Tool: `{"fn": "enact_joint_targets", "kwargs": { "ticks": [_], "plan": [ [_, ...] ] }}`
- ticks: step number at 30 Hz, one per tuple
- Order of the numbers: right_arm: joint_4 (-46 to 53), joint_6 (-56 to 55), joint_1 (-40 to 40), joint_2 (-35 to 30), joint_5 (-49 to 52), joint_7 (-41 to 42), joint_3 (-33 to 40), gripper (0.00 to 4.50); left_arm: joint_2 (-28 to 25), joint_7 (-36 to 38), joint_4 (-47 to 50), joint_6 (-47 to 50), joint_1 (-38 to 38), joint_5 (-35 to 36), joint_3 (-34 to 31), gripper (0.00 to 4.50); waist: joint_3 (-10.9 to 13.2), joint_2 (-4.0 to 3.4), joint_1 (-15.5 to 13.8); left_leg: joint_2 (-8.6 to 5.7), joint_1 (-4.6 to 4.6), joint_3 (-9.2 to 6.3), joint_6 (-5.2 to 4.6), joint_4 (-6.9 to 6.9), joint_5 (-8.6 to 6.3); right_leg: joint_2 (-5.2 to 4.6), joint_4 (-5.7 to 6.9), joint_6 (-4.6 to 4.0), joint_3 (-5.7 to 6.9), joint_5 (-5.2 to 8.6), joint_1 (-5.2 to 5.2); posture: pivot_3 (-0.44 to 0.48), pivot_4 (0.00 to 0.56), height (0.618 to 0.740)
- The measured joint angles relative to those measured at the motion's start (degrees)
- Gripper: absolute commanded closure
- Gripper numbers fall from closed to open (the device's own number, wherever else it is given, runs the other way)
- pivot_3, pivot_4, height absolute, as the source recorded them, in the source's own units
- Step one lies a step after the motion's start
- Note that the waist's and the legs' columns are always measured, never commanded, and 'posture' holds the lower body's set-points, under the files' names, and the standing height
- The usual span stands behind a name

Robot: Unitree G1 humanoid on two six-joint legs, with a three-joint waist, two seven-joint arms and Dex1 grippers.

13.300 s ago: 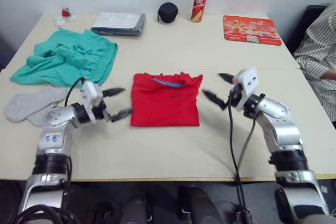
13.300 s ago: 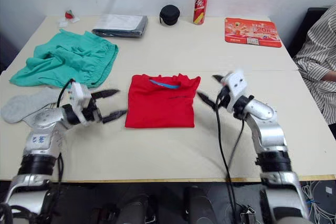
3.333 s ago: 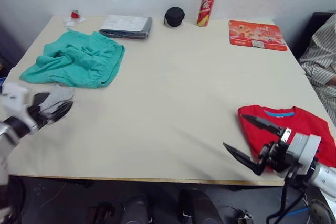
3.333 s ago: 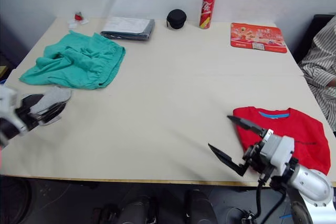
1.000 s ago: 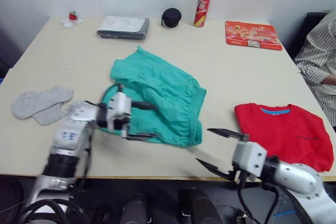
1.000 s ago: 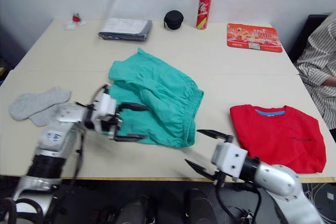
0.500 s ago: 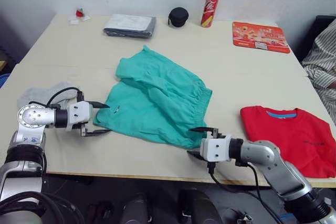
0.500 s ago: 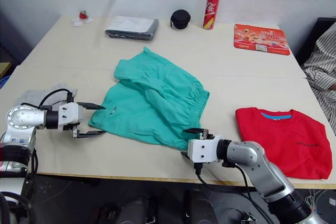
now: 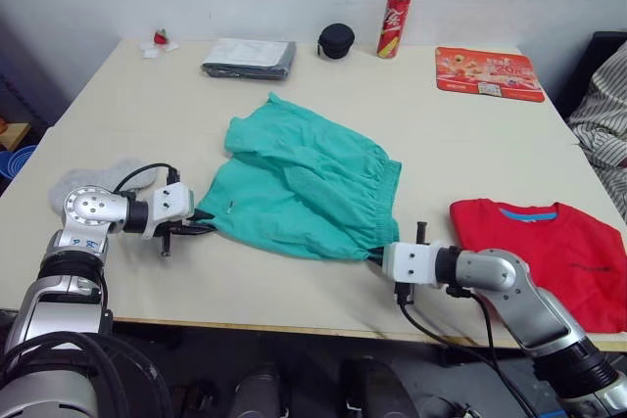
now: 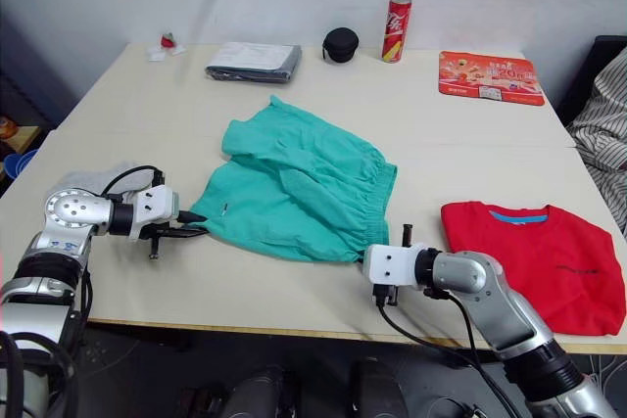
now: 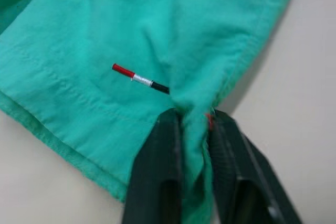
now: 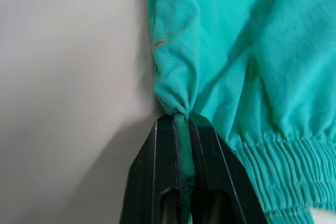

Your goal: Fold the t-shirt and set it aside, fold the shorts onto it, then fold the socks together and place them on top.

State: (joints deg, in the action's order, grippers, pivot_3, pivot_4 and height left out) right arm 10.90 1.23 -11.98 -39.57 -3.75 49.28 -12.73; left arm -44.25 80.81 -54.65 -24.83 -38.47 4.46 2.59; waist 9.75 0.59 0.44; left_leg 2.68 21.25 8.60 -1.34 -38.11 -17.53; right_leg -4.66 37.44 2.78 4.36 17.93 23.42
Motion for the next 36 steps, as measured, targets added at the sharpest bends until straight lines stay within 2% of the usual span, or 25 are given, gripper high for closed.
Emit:
{"fn": "enact_joint_targets", "kwargs": {
  "ticks": [3,7,10,12,15,18,21,26,28,31,32,34,35,36],
  "plan": [
    [0.07,1.41,0.31,1.3,4.46,0.01,2.59,4.5,-1.09,5.21,9.63,7.38,6.54,5.0,-1.33,4.48,0.02,0.03,0.68,0.05,0.07,0.0,0.29,0.01,0.05,0.03,-0.02,-0.03,-0.01,0.1,0.05,0.0,0.15,0.74],
    [1.75,2.88,3.27,1.2,11.63,1.62,7.88,4.5,-7.89,5.2,35.33,25.09,24.72,14.7,-3.49,4.48,0.25,0.23,2.27,0.14,0.17,-0.05,0.34,0.23,-0.01,0.06,-0.04,-0.02,-0.1,0.14,0.1,0.0,0.15,0.74],
    [6.23,7.77,7.04,1.06,21.23,5.22,10.85,4.5,-12.67,5.11,50.27,35.04,36.47,21.1,-8.13,4.48,0.39,0.4,2.42,0.16,0.17,-0.16,0.36,0.28,-0.03,0.05,-0.33,-0.05,-0.07,0.17,0.09,0.0,0.15,0.74],
    [9.67,10.22,9.6,-0.72,25.09,7.67,11.12,4.5,-14.29,4.47,55.75,39.14,41.21,23.51,-12.37,4.48,0.42,0.36,2.22,0.13,0.15,-0.19,0.04,0.28,-0.2,0.01,-0.32,-0.04,-0.07,0.16,0.07,0.0,0.15,0.74],
    [13.64,12.7,14.53,-4.44,27.7,10.34,11.94,4.5,-15.04,2.92,60.0,42.83,48.51,25.14,-17.97,4.48,0.45,0.32,1.55,0.12,0.02,-0.2,0.09,0.31,-0.25,-0.04,-0.33,-0.09,-0.08,0.18,0.0,0.0,0.15,0.74],
    [14.43,14.09,15.62,-7.64,27.81,12.36,11.93,4.5,-14.98,2.25,61.96,43.62,52.41,25.3,-19.77,4.48,0.46,0.3,1.23,0.12,0.03,-0.2,0.35,0.33,-0.4,-0.05,-0.39,-0.18,-0.07,0.2,0.04,0.0,0.15,0.74],
    [15.4,16.45,15.32,-10.54,27.91,14.19,11.49,4.5,-14.57,1.59,63.63,45.5,52.24,25.78,-19.63,4.48,0.45,0.31,0.98,0.12,0.05,-0.22,0.39,0.45,-0.41,-0.05,-0.44,-0.28,-0.03,0.25,0.07,0.0,0.15,0.74],
    [13.78,19.37,9.56,-11.03,28.86,15.94,11.04,4.5,-12.72,-0.2,59.68,45.58,39.68,25.76,-17.02,4.48,0.46,0.3,1.03,0.11,0.06,-0.22,0.41,0.5,-0.34,-0.04,-0.42,-0.28,0.02,0.25,0.09,0.0,0.15,0.74],
    [11.01,22.25,3.08,-9.79,30.32,16.01,10.64,4.5,-9.95,-1.33,53.07,44.65,30.54,24.85,-15.1,4.48,0.51,0.28,1.18,0.1,0.1,-0.2,0.13,0.47,-0.12,-0.02,-0.37,-0.25,0.03,0.2,0.14,0.0,0.15,0.74],
    [3.87,26.51,-14.61,-2.43,33.21,11.0,11.11,4.5,-5.03,-5.54,41.33,40.37,12.86,20.5,-11.36,4.48,0.83,0.53,1.44,0.1,0.3,-0.15,0.2,0.35,0.18,0.08,-0.23,-0.25,0.04,-0.07,0.36,0.0,0.15,0.74],
    [-2.76,24.68,-25.22,0.07,31.31,8.05,11.04,4.5,-2.75,-10.16,32.7,35.13,2.29,15.81,-9.09,4.48,1.07,0.61,1.3,0.05,0.35,-0.13,0.45,0.27,0.43,0.1,-0.08,-0.24,0.07,-0.14,0.43,0.0,0.15,0.74],
    [-15.27,16.2,-42.62,3.24,25.38,0.96,12.0,4.5,0.46,-21.97,19.21,27.09,-14.92,9.36,-8.31,4.48,1.13,0.73,1.18,0.03,1.32,-0.08,0.62,-0.03,0.71,0.1,0.3,-0.2,0.05,-0.21,1.44,0.0,0.15,0.74],
    [-17.59,14.96,-45.15,3.89,24.31,-0.43,12.31,4.5,0.94,-24.16,16.99,26.23,-17.36,8.62,-8.45,4.48,1.1,0.76,1.17,0.03,1.49,-0.04,0.61,-0.07,0.73,0.09,0.35,-0.2,0.03,-0.2,1.65,0.0,0.15,0.74],
    [-25.61,8.78,-53.17,5.41,21.12,-4.51,13.06,4.5,2.26,-30.76,9.37,22.2,-26.25,6.58,-8.8,4.48,1.09,0.8,1.15,0.02,2.0,0.04,0.61,-0.14,0.76,0.11,0.54,-0.19,0.08,-0.21,2.1,0.0,0.15,0.74]
  ]
}}
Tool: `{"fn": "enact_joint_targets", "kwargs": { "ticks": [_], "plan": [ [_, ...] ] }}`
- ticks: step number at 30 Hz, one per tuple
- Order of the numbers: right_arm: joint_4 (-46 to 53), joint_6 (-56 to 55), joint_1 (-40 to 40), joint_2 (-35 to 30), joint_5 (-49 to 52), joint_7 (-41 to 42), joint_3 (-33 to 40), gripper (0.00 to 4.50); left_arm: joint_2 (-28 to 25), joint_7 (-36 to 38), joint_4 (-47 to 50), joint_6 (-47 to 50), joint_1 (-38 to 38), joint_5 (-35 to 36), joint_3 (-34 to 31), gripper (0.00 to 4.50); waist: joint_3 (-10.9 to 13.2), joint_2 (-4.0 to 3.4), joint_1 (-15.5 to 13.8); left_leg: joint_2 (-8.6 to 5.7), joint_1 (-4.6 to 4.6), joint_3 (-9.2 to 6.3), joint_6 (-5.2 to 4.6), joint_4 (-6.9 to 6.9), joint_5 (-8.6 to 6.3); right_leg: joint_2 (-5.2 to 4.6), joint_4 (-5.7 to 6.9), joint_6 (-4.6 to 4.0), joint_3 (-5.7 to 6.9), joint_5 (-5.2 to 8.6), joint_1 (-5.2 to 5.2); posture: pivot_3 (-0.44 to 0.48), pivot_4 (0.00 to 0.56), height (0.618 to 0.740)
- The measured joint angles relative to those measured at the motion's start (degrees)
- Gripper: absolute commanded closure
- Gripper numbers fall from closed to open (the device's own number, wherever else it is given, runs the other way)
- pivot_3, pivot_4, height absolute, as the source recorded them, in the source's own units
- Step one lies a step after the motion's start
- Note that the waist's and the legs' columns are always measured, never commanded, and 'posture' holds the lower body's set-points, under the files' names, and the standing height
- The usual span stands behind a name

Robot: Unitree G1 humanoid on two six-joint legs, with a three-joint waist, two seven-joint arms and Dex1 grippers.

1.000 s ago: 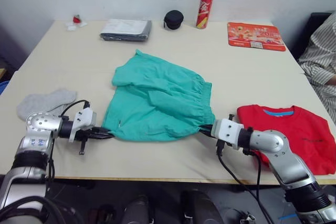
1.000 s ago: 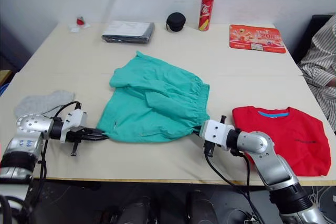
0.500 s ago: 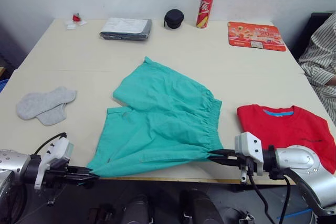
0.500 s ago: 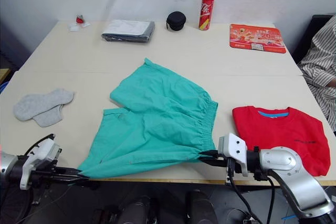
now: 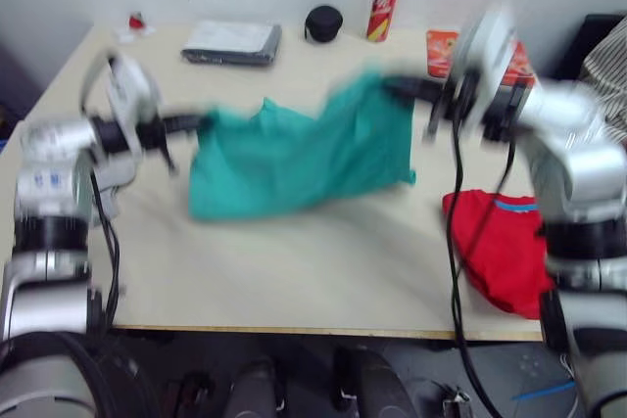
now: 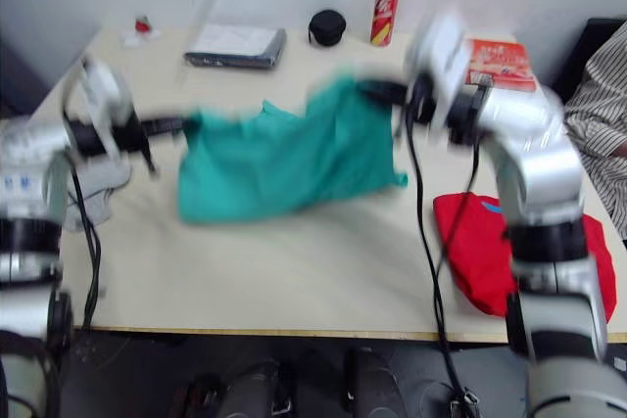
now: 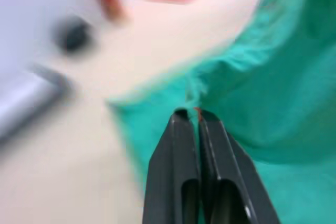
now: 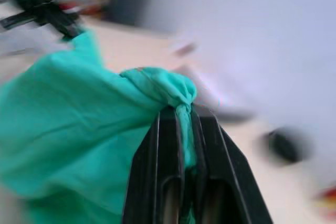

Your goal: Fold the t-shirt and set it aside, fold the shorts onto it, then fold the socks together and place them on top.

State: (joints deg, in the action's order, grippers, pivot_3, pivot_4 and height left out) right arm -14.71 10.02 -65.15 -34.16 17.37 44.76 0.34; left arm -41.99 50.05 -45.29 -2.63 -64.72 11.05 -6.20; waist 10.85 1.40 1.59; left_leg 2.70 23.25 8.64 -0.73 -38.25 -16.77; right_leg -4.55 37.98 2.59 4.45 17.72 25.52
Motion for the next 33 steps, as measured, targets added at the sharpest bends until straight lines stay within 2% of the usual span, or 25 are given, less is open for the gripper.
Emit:
{"fn": "enact_joint_targets", "kwargs": {
  "ticks": [3,4,8,11,15,17,19,20,21,23,25,27,30,33],
  "plan": [
    [-17.89,-15.77,-16.23,2.28,-7.27,-10.14,0.64,4.5,1.6,-14.31,-13.92,-10.18,-17.98,-3.25,-1.87,4.48,0.01,0.02,0.24,-0.13,0.97,0.29,-0.09,0.04,0.03,-0.17,-0.01,0.12,0.23,-0.07,1.1,0.0,0.15,0.74],
    [-23.06,-21.22,-20.26,2.93,-8.84,-12.93,1.03,4.5,1.4,-18.03,-17.59,-14.09,-22.97,-4.2,-2.4,4.48,0.01,0.03,0.56,-0.17,0.96,0.34,-0.18,0.09,-0.02,-0.25,0.01,0.13,0.45,-0.07,1.14,0.0,0.15,0.74],
    [-31.11,-35.27,-26.03,2.96,-12.79,-17.63,2.06,4.5,-0.07,-23.25,-22.0,-25.12,-32.52,-6.82,-2.76,4.48,0.01,0.02,1.78,-0.36,0.85,0.49,-0.54,0.31,-0.23,-0.91,0.02,0.14,2.13,-0.07,1.14,0.0,0.15,0.74],
    [-30.13,-37.31,-21.97,2.98,-11.96,-14.93,2.4,4.5,-1.4,-18.74,-23.55,-30.03,-33.26,-6.44,-4.02,4.48,0.01,0.02,2.29,-0.48,0.86,0.51,-0.69,0.32,-0.33,-0.95,-0.02,0.17,3.23,-0.06,1.07,0.0,0.15,0.74],
    [-18.04,-29.08,-3.18,4.91,-6.64,-8.43,1.9,4.5,-2.1,-0.59,-21.9,-29.56,-28.75,-0.22,-7.04,4.48,0.05,-0.03,2.23,-0.74,0.95,0.47,-0.74,0.15,-0.31,-1.11,-0.07,0.31,3.29,0.01,0.83,0.0,0.15,0.74],
    [-10.19,-23.82,6.43,5.05,-4.95,-6.32,0.65,4.5,-2.45,7.84,-18.51,-25.91,-22.44,2.89,-7.55,4.48,0.21,-0.2,1.9,-0.9,1.01,0.54,-0.99,0.12,-0.09,-1.27,-0.14,0.39,3.16,0.03,0.79,0.0,0.15,0.74],
    [5.06,-18.91,23.33,2.84,-2.37,-2.21,-1.33,4.5,-7.22,17.87,-3.95,-14.61,-4.94,7.45,-7.15,4.48,0.21,-0.5,1.87,-0.86,0.26,0.33,-0.97,0.16,-0.02,-1.31,-0.19,0.41,2.85,0.03,-0.07,0.0,0.15,0.74],
    [8.57,-17.73,30.32,1.47,-1.49,-0.12,-2.56,4.5,-9.55,21.79,0.02,-9.01,3.6,8.52,-6.88,4.48,0.27,-0.52,1.89,-0.83,-0.18,0.31,-0.88,0.2,-0.07,-1.19,-0.19,0.37,2.58,0.06,-0.4,0.0,0.15,0.74],
    [11.5,-15.66,35.28,1.1,-1.29,1.16,-3.69,4.5,-10.39,23.83,6.13,-2.78,12.18,9.93,-6.39,4.48,0.41,-0.52,2.02,-0.81,-0.09,0.19,-0.9,0.17,-0.03,-1.15,-0.13,0.35,2.47,-0.01,-0.32,0.0,0.15,0.74],
    [16.41,-12.66,43.23,-0.56,-0.5,3.25,-4.34,4.5,-12.53,25.71,17.25,7.03,27.59,12.32,-6.66,4.48,0.68,-0.25,1.93,-0.62,-0.04,0.17,-0.83,-0.1,0.07,-1.34,-0.01,0.24,2.3,-0.18,-0.28,0.0,0.15,0.74],
    [20.56,-13.19,48.76,-3.43,-0.12,6.32,-4.44,4.5,-15.13,26.22,27.4,12.83,39.27,13.78,-8.11,4.48,0.71,-0.08,1.54,-0.54,-0.12,-0.01,-0.78,-0.32,0.07,-1.34,-0.18,0.17,2.31,-0.21,-0.45,0.0,0.15,0.74],
    [22.72,-13.73,52.22,-4.58,-0.19,7.92,-4.29,4.5,-17.12,26.11,35.73,16.44,46.53,15.03,-10.96,4.48,0.66,0.01,1.03,-0.49,-0.31,-0.19,-0.73,-0.41,0.05,-1.34,-0.22,0.15,2.46,-0.21,-0.78,0.0,0.15,0.74],
    [26.12,-14.04,59.95,-7.32,-0.06,9.66,-3.55,4.5,-19.36,27.2,46.46,21.8,58.63,17.12,-13.72,4.48,0.64,-0.06,-0.39,-0.63,-1.32,-0.22,-0.66,0.11,-0.2,-1.54,-0.54,0.04,2.45,-0.11,-1.67,0.0,0.15,0.74],
    [26.96,-15.04,66.17,-9.33,1.15,12.39,-2.25,4.5,-19.28,27.26,52.79,26.81,65.53,19.18,-13.79,4.48,0.65,-0.07,-1.29,-0.61,-1.41,-0.23,-0.48,0.15,-0.39,-1.54,-0.59,0.02,2.46,-0.09,-1.77,0.0,0.15,0.74]
  ]
}}
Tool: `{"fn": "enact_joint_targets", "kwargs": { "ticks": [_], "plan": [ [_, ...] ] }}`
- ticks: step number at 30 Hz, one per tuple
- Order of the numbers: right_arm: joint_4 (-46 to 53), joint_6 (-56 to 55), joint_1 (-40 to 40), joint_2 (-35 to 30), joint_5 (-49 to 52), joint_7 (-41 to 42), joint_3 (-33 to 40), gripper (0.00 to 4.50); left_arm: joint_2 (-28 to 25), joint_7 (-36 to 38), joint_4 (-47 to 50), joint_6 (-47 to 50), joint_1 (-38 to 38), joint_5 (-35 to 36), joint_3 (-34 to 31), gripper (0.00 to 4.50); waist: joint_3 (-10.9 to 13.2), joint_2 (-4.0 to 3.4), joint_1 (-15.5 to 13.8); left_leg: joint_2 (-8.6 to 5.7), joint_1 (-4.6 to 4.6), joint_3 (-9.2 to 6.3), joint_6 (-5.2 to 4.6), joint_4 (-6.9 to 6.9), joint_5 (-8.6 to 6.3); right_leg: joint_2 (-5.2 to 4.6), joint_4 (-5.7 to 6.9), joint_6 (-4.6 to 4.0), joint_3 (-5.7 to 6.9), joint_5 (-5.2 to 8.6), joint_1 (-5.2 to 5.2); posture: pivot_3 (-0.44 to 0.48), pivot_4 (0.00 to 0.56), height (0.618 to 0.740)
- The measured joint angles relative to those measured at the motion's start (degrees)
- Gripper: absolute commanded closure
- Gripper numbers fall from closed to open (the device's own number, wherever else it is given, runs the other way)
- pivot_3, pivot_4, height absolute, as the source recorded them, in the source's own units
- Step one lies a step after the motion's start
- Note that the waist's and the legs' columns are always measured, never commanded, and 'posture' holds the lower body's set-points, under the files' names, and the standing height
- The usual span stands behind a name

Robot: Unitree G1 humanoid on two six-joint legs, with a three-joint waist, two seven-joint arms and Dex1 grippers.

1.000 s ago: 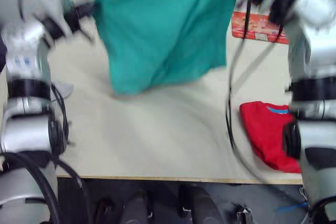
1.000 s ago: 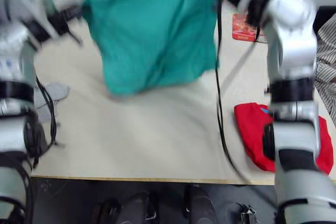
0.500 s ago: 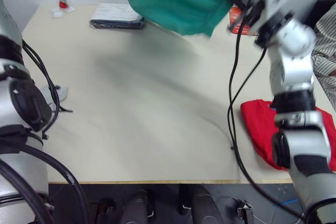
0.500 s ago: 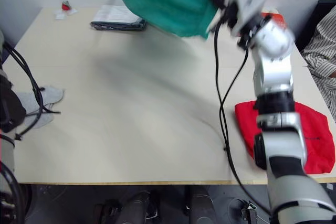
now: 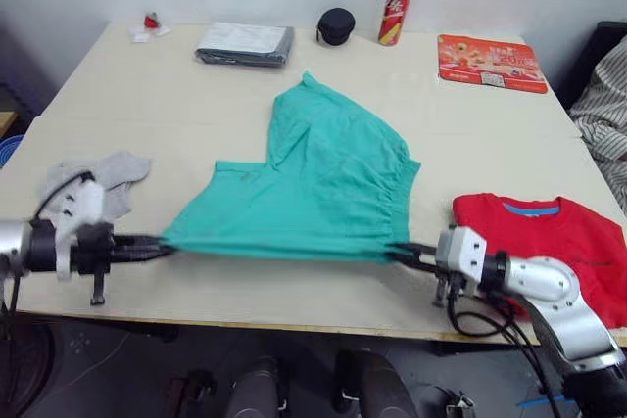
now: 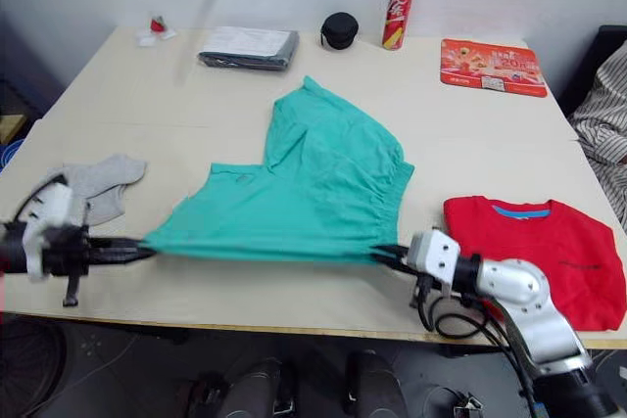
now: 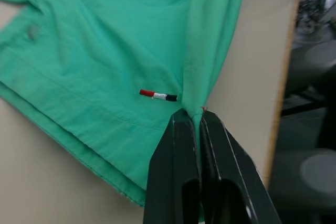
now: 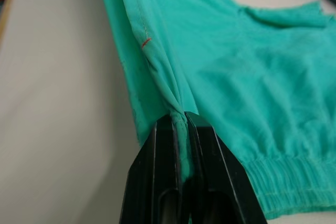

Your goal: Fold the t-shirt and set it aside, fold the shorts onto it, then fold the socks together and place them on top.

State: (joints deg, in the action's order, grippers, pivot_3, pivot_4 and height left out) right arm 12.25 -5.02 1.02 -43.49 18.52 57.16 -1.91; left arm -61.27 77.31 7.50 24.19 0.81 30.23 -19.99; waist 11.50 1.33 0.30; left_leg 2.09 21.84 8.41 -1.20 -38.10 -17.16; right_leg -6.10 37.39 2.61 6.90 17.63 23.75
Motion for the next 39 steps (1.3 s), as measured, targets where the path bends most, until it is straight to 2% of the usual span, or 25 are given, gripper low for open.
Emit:
{"fn": "enact_joint_targets", "kwargs": {
  "ticks": [7,10,13,16,19,21,24,28,30,33,36,39],
  "plan": [
    [6.23,1.26,16.09,-6.39,6.17,8.84,4.22,4.5,-2.48,3.1,11.27,8.62,15.62,3.2,-2.15,4.48,-0.02,0.02,-0.26,0.06,-0.37,0.05,-0.13,0.1,-0.18,0.0,-0.01,-0.03,0.05,0.28,-0.28,0.0,0.15,0.74],
    [7.65,1.58,18.85,-6.39,6.49,8.78,5.79,4.5,-2.94,3.85,12.08,8.69,15.86,3.18,-2.08,4.48,-0.03,0.02,-0.24,0.06,-0.43,0.06,-0.07,0.1,-0.26,0.0,0.0,-0.03,0.04,0.26,-0.31,0.0,0.15,0.74],
    [8.58,1.95,20.51,-6.24,7.99,8.57,7.86,4.5,-4.47,4.79,11.86,9.33,12.76,3.62,-0.99,4.48,-0.04,0.04,-0.29,0.07,-0.42,0.05,-0.2,0.1,-0.46,0.0,0.0,-0.04,0.04,0.26,-0.3,0.0,0.15,0.74],
    [9.91,4.78,21.4,-6.01,11.87,8.41,10.7,4.5,-6.41,6.21,9.01,9.08,2.96,3.8,3.23,4.48,-0.06,-0.04,-0.84,0.06,-0.42,0.05,-0.12,0.1,-0.44,-0.01,-0.01,-0.04,0.03,0.26,-0.3,0.0,0.15,0.74],
    [10.55,7.87,20.97,-5.6,15.39,7.71,12.79,4.5,-5.79,7.09,3.34,7.43,-9.6,3.11,8.89,4.48,-0.07,-0.06,-1.36,0.06,-0.39,0.07,-0.14,0.09,-0.25,0.01,-0.01,-0.04,0.04,0.25,-0.28,0.0,0.15,0.74],
    [10.94,11.2,20.06,-4.62,18.7,5.91,14.9,4.5,-1.61,8.04,-3.88,5.5,-23.75,0.63,14.82,4.48,-0.07,-0.09,-1.79,0.04,-0.37,0.09,-0.2,0.01,-0.22,0.07,0.01,-0.03,0.04,0.25,-0.31,0.0,0.15,0.74],
    [11.41,15.48,16.53,-3.07,23.21,1.59,18.75,4.5,6.5,8.62,-19.82,-0.27,-45.15,-5.34,22.19,4.48,-0.15,0.13,-2.11,-0.02,-0.27,0.1,-0.24,-0.1,-0.16,0.21,0.0,0.11,0.01,0.16,-0.32,0.0,0.15,0.74],
    [11.79,19.91,12.76,-1.3,25.88,-4.07,22.08,4.5,17.38,7.72,-42.2,-13.58,-65.6,-12.48,25.52,4.48,-0.23,0.27,-1.77,-0.08,-0.2,0.22,-0.35,-0.12,-0.18,0.22,-0.15,0.18,-0.01,0.15,-0.29,0.0,0.15,0.74],
    [11.55,22.12,11.23,-0.02,26.22,-7.53,22.64,4.5,23.62,4.29,-55.08,-22.04,-74.41,-16.12,25.76,4.48,-0.22,0.3,-1.68,-0.07,-0.04,0.22,-0.42,-0.16,-0.21,0.23,-0.32,0.26,0.08,0.11,-0.23,0.0,0.15,0.74],
    [11.0,24.79,8.1,2.48,25.29,-14.2,22.74,4.5,30.3,-4.66,-69.1,-33.29,-83.61,-21.98,26.5,4.48,-0.21,0.31,-1.17,-0.12,0.25,0.23,-0.52,-0.22,-0.24,0.18,-0.43,0.4,0.1,0.03,-0.02,0.0,0.15,0.74],
    [10.19,26.66,4.4,5.91,21.89,-22.0,21.96,4.5,35.71,-16.81,-77.98,-39.3,-87.59,-27.4,27.1,4.48,-0.2,0.33,-0.81,-0.16,0.3,0.2,-0.58,-0.23,-0.25,0.1,-0.46,0.41,0.15,0.03,0.0,0.0,0.15,0.74],
    [9.81,27.88,0.84,9.53,17.47,-28.37,18.81,4.5,39.47,-27.01,-82.75,-40.59,-88.04,-33.11,28.94,4.48,-0.19,0.33,-0.31,-0.17,0.31,0.18,-0.64,-0.24,-0.2,0.06,-0.39,0.42,0.16,0.02,0.02,0.0,0.15,0.74]
  ]
}}
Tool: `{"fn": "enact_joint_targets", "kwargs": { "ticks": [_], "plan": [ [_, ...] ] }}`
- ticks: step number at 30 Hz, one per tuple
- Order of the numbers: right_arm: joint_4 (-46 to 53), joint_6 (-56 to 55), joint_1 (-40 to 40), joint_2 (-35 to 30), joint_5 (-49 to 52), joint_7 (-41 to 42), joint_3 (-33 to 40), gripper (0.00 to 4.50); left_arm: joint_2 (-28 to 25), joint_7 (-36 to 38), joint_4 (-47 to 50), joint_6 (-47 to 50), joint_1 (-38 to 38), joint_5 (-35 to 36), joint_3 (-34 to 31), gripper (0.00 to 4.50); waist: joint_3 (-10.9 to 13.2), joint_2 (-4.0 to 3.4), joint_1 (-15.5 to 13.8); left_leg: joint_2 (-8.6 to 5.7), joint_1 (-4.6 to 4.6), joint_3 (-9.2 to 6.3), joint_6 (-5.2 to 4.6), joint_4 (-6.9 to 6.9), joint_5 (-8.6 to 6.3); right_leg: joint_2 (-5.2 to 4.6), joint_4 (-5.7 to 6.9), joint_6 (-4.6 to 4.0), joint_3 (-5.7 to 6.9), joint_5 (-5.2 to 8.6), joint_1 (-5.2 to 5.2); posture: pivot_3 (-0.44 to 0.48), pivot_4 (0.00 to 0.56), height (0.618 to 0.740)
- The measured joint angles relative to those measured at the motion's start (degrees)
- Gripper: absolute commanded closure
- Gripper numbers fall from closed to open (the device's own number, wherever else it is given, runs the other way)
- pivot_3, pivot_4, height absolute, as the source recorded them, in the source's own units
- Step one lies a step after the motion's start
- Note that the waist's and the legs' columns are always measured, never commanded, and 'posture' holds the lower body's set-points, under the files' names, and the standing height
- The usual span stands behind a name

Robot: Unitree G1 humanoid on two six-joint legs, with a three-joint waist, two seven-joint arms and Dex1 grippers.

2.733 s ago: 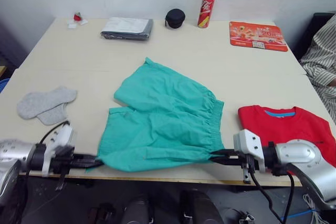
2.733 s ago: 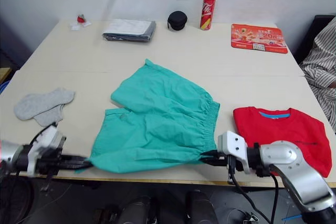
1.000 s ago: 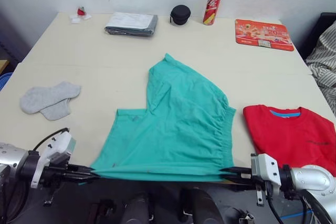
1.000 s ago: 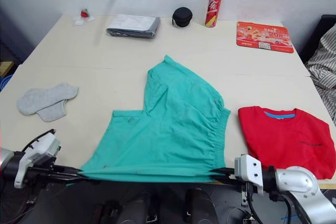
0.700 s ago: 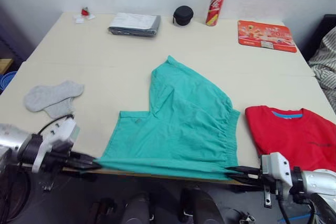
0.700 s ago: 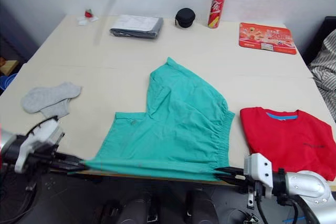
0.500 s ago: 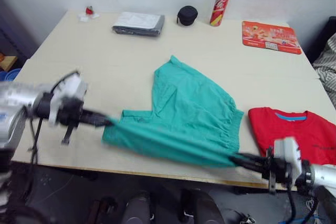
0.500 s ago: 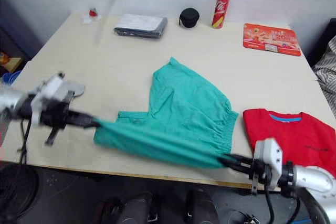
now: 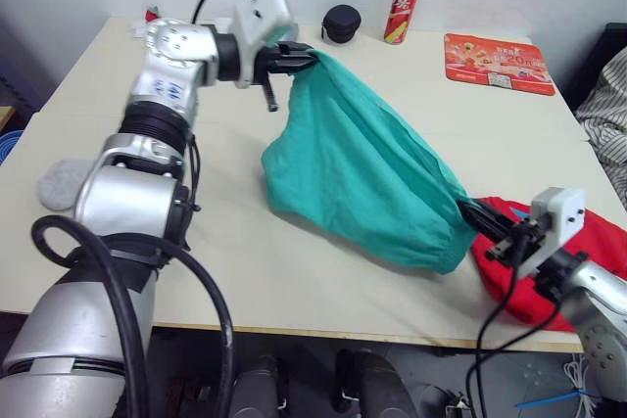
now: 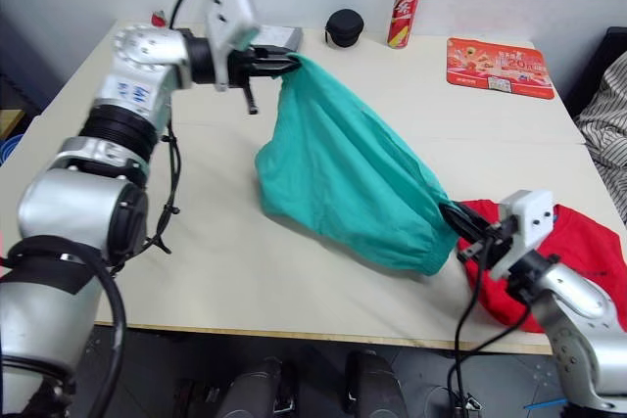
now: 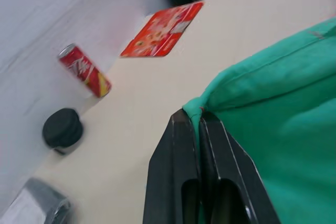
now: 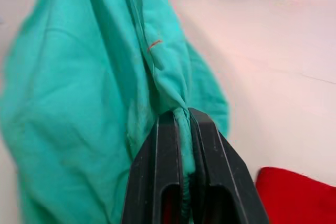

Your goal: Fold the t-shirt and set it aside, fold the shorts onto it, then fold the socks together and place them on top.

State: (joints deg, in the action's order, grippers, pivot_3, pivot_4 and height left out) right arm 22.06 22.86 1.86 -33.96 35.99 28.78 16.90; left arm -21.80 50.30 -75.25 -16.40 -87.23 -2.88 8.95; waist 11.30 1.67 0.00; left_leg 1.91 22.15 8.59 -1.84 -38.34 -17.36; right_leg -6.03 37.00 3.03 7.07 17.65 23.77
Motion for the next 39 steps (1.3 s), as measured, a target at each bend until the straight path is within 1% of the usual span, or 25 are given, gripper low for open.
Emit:
{"fn": "enact_joint_targets", "kwargs": {
  "ticks": [2,5,9,12,13,15,16,18,20,21,22,24,25,26,27,28,29,31,32,33,34,35,39],
  "plan": [
    [-0.81,0.78,-1.95,2.07,-3.08,-3.01,-2.47,4.5,1.68,-5.24,-2.14,0.33,0.4,-3.89,1.44,4.48,0.0,0.01,0.27,0.0,0.01,0.0,0.01,0.01,0.04,0.01,0.06,0.0,-0.01,0.0,0.04,0.0,0.15,0.74],
    [-4.73,0.48,-5.54,4.79,-8.24,-6.83,-5.49,4.5,3.38,-13.1,-2.48,0.49,2.39,-8.53,3.15,4.48,0.0,0.01,0.35,0.0,0.01,0.01,0.02,0.01,0.07,-0.01,0.12,0.0,-0.02,0.0,0.08,0.0,0.15,0.74],
    [-6.58,-0.54,-6.77,6.57,-13.89,-11.0,-6.71,4.5,5.0,-20.38,-4.33,0.78,4.87,-10.56,2.1,4.48,0.01,0.01,0.09,-0.02,0.22,0.0,0.02,0.0,0.09,-0.06,0.2,0.0,0.0,0.0,0.25,0.0,0.15,0.74],
    [-5.92,-0.74,-5.31,7.72,-15.39,-12.38,-6.63,4.5,6.07,-22.32,-4.5,0.89,5.12,-10.6,0.09,3.82,0.01,0.01,-0.1,-0.11,0.32,0.0,-0.02,-0.04,0.11,-0.12,0.43,0.0,0.05,0.0,0.33,0.0,0.15,0.74],
    [-5.34,-1.25,-4.45,8.1,-15.62,-12.6,-6.55,4.5,6.07,-22.51,-4.5,1.28,5.12,-10.54,-0.81,3.5,0.01,0.01,-0.09,-0.13,0.33,0.01,-0.04,-0.04,0.11,-0.14,0.43,0.01,0.05,0.0,0.33,0.0,0.15,0.74],
    [-4.34,-2.78,-3.25,9.57,-15.87,-13.33,-5.34,3.88,5.98,-22.6,-4.5,2.24,5.12,-10.36,-2.41,2.85,0.01,0.01,0.01,-0.16,0.32,0.02,-0.06,-0.1,0.12,-0.16,0.42,0.04,0.04,-0.01,0.33,0.0,0.15,0.74],
    [-4.12,-3.41,-3.19,9.56,-16.34,-13.49,-5.05,3.66,5.77,-22.67,-4.5,2.52,5.12,-10.3,-3.36,2.55,0.01,0.01,0.06,-0.19,0.32,0.02,-0.09,-0.16,0.13,-0.2,0.42,0.05,0.04,-0.01,0.33,0.0,0.15,0.74],
    [-3.72,-5.05,-3.0,9.42,-17.64,-13.67,-4.05,2.91,5.25,-22.9,-4.49,2.44,5.12,-10.23,-4.59,1.85,0.01,0.01,0.22,-0.19,0.29,0.03,-0.1,-0.26,0.12,-0.22,0.43,0.06,0.01,0.0,0.33,0.0,0.15,0.74],
    [-2.83,-5.81,-2.03,8.41,-17.67,-12.75,-2.35,2.23,4.21,-21.5,-4.47,0.74,5.19,-9.59,-6.25,1.23,0.01,0.01,0.23,-0.16,0.29,0.03,-0.09,-0.26,0.13,-0.22,0.46,0.06,0.01,0.0,0.34,0.0,0.15,0.74],
    [-1.92,-6.24,-1.13,7.44,-17.44,-11.84,-1.11,1.91,3.18,-20.1,-4.33,-0.55,5.23,-9.03,-7.03,0.94,0.01,0.01,0.28,-0.15,0.28,0.03,-0.08,-0.24,0.13,-0.21,0.47,0.05,0.01,0.0,0.35,0.0,0.15,0.74],
    [-0.99,-6.85,-0.23,6.4,-16.92,-10.56,0.72,1.49,1.71,-18.34,-4.12,-2.06,5.32,-8.24,-8.21,0.57,0.01,0.01,0.37,-0.13,0.26,0.04,-0.05,-0.21,0.13,-0.19,0.46,0.05,0.01,0.0,0.35,0.0,0.15,0.74],
    [1.49,-8.47,2.53,3.29,-15.64,-6.52,3.56,0.8,-1.46,-13.13,-3.11,-6.21,6.22,-6.61,-9.87,0.0,0.0,0.0,0.41,-0.13,0.2,0.09,-0.03,-0.1,0.15,-0.16,0.44,0.04,0.0,0.01,0.35,0.0,0.15,0.74],
    [2.85,-9.32,3.89,1.98,-15.08,-4.43,4.32,0.52,-3.0,-11.1,-2.32,-8.35,7.02,-6.16,-10.29,0.0,0.0,0.0,0.43,-0.13,0.18,0.11,0.0,-0.04,0.17,-0.14,0.44,0.03,-0.02,0.01,0.35,0.0,0.15,0.74],
    [4.3,-10.06,5.21,0.8,-14.37,-2.12,4.72,0.1,-4.32,-9.07,-1.85,-10.69,7.67,-5.93,-10.39,0.0,0.01,0.01,0.42,-0.11,0.18,0.11,0.02,-0.04,0.18,-0.11,0.44,0.03,-0.02,0.01,0.35,0.0,0.15,0.74],
    [5.76,-10.59,6.39,-0.31,-13.87,0.44,4.48,0.03,-5.33,-5.24,-1.18,-12.77,8.64,-4.86,-10.9,0.0,0.0,0.0,0.31,-0.12,0.17,0.1,0.03,-0.05,0.19,-0.07,0.43,0.03,-0.01,0.01,0.34,0.0,0.15,0.74],
    [7.47,-11.1,7.61,-1.66,-13.63,2.93,3.47,0.03,-6.01,0.5,0.32,-14.37,10.06,-2.96,-11.78,0.0,-0.01,-0.01,0.27,-0.14,0.14,0.16,0.03,-0.06,0.19,0.01,0.46,0.03,-0.03,0.02,0.34,0.0,0.15,0.74],
    [9.44,-11.66,8.86,-3.12,-13.46,5.72,1.59,0.03,-6.43,8.8,1.86,-15.37,12.0,-0.04,-12.99,0.0,-0.01,-0.01,0.26,-0.11,0.13,0.17,0.03,-0.1,0.19,0.22,0.45,0.03,-0.03,0.02,0.32,0.0,0.15,0.74],
    [12.51,-12.02,10.26,-4.87,-13.78,9.33,-1.94,0.03,-6.86,21.94,3.94,-15.47,15.71,3.94,-13.91,0.0,-0.01,-0.01,0.26,-0.09,0.14,0.17,0.03,-0.25,0.18,0.25,0.51,0.02,-0.07,0.02,0.32,0.0,0.15,0.74],
    [13.93,-12.1,10.24,-5.72,-15.51,10.23,-5.18,0.03,-8.12,28.97,6.32,-15.53,19.35,5.51,-13.78,0.0,-0.01,-0.01,0.46,-0.05,0.14,0.17,0.03,-0.34,0.17,0.27,0.53,0.02,-0.14,0.02,0.31,0.0,0.15,0.74],
    [14.54,-12.07,10.36,-5.89,-17.28,10.41,-7.72,0.03,-9.28,32.95,7.9,-15.49,22.37,6.1,-13.38,0.0,-0.01,0.0,0.82,-0.03,0.13,0.16,0.05,-0.38,0.16,0.28,0.59,0.01,-0.21,0.02,0.31,0.0,0.15,0.74],
    [14.6,-11.84,10.44,-5.89,-18.63,10.34,-9.5,0.03,-10.06,35.13,8.73,-15.37,24.41,6.38,-13.06,0.0,0.0,0.0,0.89,-0.01,0.16,0.14,0.05,-0.46,0.16,0.25,0.61,0.01,-0.21,0.02,0.31,0.0,0.15,0.74],
    [14.5,-11.56,10.4,-5.87,-21.16,9.68,-11.57,0.03,-10.8,35.7,10.38,-15.36,27.22,6.74,-12.71,0.0,0.0,0.0,0.94,0.0,0.19,0.04,0.05,-0.54,0.15,0.2,0.66,0.01,-0.21,0.02,0.31,0.0,0.15,0.74],
    [12.9,-11.46,9.37,-5.6,-30.85,6.08,-18.01,0.03,-10.86,35.04,15.93,-17.17,33.31,6.67,-11.05,0.0,-0.02,0.03,0.15,-0.07,0.24,-0.03,-0.05,-0.73,0.08,-0.15,0.76,0.0,-0.17,0.02,0.3,0.0,0.15,0.74]
  ]
}}
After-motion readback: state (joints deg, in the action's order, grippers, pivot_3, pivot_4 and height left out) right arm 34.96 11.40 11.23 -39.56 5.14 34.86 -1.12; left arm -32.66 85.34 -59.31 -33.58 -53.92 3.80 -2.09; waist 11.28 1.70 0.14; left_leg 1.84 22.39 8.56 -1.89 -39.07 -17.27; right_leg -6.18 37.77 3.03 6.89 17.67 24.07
